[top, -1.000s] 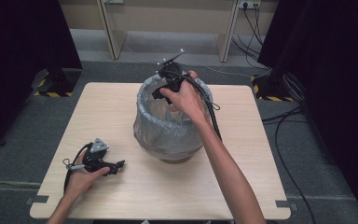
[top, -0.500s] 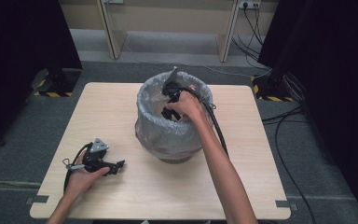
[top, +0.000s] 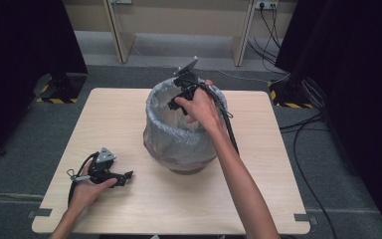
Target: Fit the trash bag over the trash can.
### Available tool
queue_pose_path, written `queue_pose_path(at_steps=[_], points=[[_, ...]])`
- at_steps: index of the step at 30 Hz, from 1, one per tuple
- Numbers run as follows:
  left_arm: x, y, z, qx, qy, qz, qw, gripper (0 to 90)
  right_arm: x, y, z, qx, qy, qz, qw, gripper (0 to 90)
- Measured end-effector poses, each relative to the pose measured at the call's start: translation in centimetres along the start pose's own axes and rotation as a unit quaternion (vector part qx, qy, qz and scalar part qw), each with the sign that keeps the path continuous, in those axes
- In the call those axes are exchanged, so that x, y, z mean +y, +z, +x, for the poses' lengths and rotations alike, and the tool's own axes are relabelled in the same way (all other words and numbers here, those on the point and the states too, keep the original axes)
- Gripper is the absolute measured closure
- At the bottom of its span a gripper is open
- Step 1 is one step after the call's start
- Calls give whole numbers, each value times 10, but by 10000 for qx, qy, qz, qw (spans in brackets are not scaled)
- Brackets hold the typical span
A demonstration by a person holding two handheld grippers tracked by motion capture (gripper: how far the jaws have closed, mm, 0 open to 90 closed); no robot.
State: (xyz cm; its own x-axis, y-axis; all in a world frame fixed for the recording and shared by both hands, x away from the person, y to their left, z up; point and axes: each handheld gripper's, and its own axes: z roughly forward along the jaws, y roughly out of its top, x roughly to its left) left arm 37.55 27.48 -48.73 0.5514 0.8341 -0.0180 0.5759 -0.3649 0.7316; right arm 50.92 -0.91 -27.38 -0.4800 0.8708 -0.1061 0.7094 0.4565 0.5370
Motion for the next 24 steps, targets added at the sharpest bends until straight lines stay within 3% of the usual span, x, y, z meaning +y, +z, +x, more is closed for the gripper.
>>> queue_pose_path(at_steps=[1, 2, 3, 5, 7, 9, 10, 12, 16, 19, 22, 24], points=[[0, 0, 0, -5, -5, 1, 10000, 49, -1, 6, -2, -98, -11, 256, 9996, 287], [0, 0, 0, 1, 4, 1, 10000, 50, -2, 14, -5, -9, 21, 519, 9986, 265], [0, 0, 0, -6, 0, 1, 10000, 51, -5, 22, -6, 70, 33, 719, 9974, 298], [0, 0, 0, -5, 0, -1, 10000, 50, -11, 36, -6, 90, 56, 1137, 9935, 313], [0, 0, 0, -6, 1, -4, 10000, 50, -15, 48, -2, 155, -15, 1580, 9873, 258], [0, 0, 0, -9, 3, -1, 10000, 50, -16, 53, -1, 145, -187, 1741, 9844, 238], [0, 0, 0, -11, 3, -2, 10000, 50, -15, 53, 0, 114, -210, 1746, 9844, 244], [0, 0, 0, -13, 7, 8, 10000, 50, -13, 46, 0, 230, -105, 1525, 9880, 215], [0, 0, 0, -12, 5, 1, 10000, 50, -7, 23, 3, 734, -90, 781, 9942, 191], [0, 0, 0, -12, 6, 1, 10000, 50, -2, 12, 10, 962, -28, 484, 9942, 187], [0, 0, 0, -13, 6, 0, 10000, 50, 2, 9, 15, 937, 43, 291, 9952, 177], [0, 0, 0, -12, 6, 0, 10000, 50, 4, 15, 18, 960, 62, 339, 9948, 179]])
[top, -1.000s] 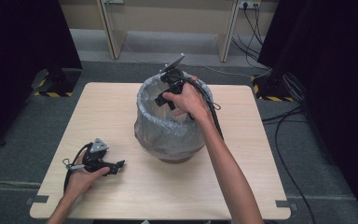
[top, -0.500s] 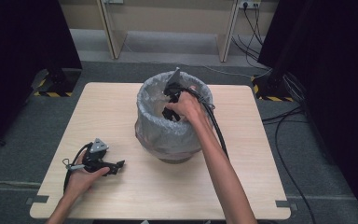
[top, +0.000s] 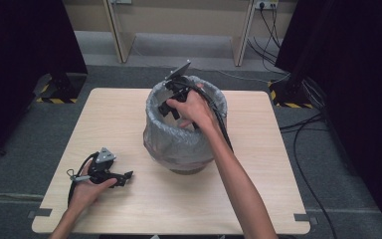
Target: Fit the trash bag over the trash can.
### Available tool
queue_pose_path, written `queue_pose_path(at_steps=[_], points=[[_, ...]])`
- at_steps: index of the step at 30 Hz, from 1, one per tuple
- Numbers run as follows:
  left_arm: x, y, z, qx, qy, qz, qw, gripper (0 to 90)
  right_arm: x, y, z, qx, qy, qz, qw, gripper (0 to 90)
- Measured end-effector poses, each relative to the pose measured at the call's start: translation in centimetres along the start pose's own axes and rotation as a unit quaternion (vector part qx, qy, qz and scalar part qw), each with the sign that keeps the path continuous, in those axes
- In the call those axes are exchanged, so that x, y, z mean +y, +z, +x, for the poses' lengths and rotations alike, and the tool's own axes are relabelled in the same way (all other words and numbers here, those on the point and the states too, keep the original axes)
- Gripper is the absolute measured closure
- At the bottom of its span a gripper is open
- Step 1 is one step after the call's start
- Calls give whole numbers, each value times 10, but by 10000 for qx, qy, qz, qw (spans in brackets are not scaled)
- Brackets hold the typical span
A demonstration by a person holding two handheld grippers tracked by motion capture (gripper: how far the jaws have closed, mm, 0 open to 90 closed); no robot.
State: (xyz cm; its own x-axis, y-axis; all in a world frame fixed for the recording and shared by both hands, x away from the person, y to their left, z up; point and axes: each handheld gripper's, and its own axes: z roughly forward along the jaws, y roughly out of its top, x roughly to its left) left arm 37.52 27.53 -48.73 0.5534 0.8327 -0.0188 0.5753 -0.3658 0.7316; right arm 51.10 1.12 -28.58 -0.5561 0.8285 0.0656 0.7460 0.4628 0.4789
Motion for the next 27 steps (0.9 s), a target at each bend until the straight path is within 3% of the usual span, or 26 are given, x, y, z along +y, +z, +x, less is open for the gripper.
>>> queue_pose_path(at_steps=[2, 5, 8, 12, 15, 21, 27], points=[[0, 0, 0, 0, 0, 1, 10000, 50, 0, 12, 3, -6, -26, 267, 9996, 180], [0, 0, 0, 1, 0, -2, 10000, 50, -5, 28, 6, -250, -179, 596, 9978, 182], [0, 0, 0, 1, -2, -3, 10000, 50, -9, 32, 9, -329, -414, 892, 9946, 194], [0, 0, 0, 1, 0, -1, 10000, 50, -4, 12, 6, -124, -291, 278, 9991, 177], [0, 0, 0, 0, 1, 8, 10000, 50, -3, -6, 5, 109, -208, -188, 9995, 179], [0, 0, 0, 1, 0, -1, 10000, 50, -1, -40, -4, 305, -78, -1010, 9944, 179], [0, 0, 0, -1, -1, 1, 10000, 50, 0, -58, -11, 465, 86, -1523, 9872, 185]])
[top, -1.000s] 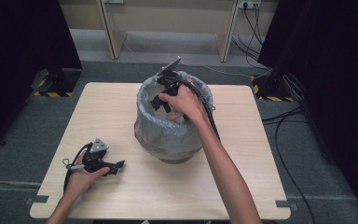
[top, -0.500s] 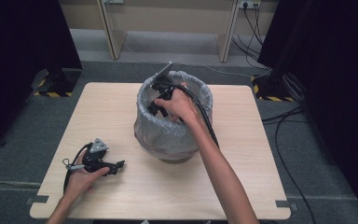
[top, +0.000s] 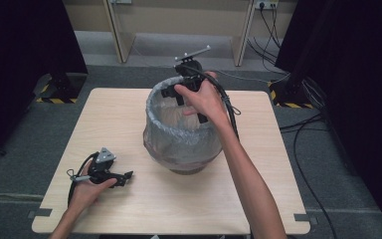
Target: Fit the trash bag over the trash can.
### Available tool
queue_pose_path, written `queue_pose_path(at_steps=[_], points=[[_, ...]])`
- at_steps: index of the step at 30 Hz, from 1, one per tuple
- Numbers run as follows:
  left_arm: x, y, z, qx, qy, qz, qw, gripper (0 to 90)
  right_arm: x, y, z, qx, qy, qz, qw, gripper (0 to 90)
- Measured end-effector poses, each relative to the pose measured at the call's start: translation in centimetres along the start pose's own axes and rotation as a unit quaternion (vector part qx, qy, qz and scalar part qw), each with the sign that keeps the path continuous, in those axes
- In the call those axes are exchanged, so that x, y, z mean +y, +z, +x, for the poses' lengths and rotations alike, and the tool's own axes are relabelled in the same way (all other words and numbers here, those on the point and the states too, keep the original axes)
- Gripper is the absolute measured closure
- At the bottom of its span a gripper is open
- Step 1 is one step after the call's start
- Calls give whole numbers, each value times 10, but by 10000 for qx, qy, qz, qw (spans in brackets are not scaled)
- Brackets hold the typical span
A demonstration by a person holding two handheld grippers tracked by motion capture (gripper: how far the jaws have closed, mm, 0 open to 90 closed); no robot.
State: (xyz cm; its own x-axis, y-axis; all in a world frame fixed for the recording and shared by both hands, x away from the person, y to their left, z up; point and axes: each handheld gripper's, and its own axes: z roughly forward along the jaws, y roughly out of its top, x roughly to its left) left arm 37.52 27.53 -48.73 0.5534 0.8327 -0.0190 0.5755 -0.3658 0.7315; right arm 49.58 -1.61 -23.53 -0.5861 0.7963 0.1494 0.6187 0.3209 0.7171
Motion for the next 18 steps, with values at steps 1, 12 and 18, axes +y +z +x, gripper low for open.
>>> queue_pose_path(at_steps=[1, 12, 18], points=[[0, 0, 0, 0, 1, 0, 10000, 50, 1, -3, -1, 2, 6, -71, 10000, 185], [0, 0, 0, 0, 0, 2, 10000, 50, 1, -34, -22, -201, -220, -602, 9977, 175], [0, 0, 0, 2, -1, -3, 10000, 50, -3, -53, -40, -334, -136, -914, 9952, 176]])
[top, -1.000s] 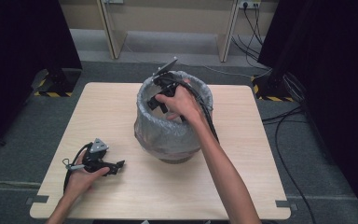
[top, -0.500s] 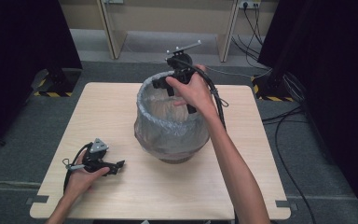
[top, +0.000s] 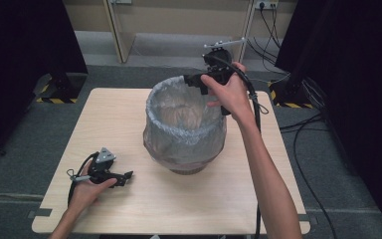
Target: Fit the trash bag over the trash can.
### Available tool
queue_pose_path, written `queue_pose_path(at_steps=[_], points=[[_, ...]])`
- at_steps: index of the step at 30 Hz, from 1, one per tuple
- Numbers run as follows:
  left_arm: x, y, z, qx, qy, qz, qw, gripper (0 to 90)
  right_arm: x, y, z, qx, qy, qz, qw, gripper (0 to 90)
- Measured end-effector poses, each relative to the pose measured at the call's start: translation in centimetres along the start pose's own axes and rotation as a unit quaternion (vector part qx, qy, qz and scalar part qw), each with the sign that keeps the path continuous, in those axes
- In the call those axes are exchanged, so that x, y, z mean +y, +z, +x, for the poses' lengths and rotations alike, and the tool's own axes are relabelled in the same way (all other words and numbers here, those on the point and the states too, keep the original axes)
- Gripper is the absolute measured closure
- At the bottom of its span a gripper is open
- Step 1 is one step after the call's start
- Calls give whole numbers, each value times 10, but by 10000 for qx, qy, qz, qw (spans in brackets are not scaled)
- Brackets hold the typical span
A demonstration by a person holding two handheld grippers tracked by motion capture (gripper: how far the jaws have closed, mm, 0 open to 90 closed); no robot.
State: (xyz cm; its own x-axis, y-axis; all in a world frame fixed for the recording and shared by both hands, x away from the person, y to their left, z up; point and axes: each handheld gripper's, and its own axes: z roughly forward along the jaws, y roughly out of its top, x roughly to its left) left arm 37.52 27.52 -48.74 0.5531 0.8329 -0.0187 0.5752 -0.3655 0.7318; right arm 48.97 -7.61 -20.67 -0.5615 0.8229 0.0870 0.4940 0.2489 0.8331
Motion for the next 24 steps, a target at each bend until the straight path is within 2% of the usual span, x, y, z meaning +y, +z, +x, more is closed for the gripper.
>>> queue_pose_path(at_steps=[3, 7, 10, 18, 24], points=[[0, 0, 0, -2, 1, 9, 10000, 50, -3, -9, -10, -148, 35, -130, 9998, 176], [0, 0, 0, -2, 1, 9, 10000, 50, -9, -21, -20, -358, -46, -229, 9991, 176], [0, 0, 0, -2, 0, 11, 10000, 50, -16, -27, -28, -381, -25, -271, 9989, 176], [0, 0, 0, -3, 3, 16, 10000, 50, -31, -34, -51, -595, 94, -377, 9975, 177], [0, 0, 0, -3, 2, 14, 10000, 50, -42, -32, -64, -827, 125, -481, 9953, 179]])
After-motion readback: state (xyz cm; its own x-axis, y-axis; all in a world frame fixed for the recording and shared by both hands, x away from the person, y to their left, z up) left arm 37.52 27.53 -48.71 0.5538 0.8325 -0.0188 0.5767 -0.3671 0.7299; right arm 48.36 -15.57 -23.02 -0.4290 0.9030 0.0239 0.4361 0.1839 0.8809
